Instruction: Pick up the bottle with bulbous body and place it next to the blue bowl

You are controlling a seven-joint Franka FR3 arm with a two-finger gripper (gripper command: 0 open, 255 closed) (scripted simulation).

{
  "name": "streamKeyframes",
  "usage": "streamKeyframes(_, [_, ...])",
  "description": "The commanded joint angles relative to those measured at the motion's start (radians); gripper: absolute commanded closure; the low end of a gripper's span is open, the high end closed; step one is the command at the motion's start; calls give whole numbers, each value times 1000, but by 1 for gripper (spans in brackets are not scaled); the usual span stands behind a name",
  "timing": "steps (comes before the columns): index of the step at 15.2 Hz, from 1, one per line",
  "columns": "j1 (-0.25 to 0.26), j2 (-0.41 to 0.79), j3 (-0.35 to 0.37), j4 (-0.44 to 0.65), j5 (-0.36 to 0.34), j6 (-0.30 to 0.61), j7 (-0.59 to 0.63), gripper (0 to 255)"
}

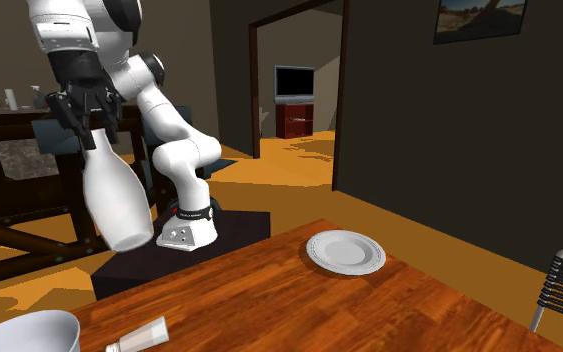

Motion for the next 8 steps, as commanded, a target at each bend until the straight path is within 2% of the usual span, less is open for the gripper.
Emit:
streamKeyframes(1, [-5,-10,-6,-34,-8,25,4,255])
streamKeyframes(8, [-22,-37,-36,-135,-39,103,10,255])
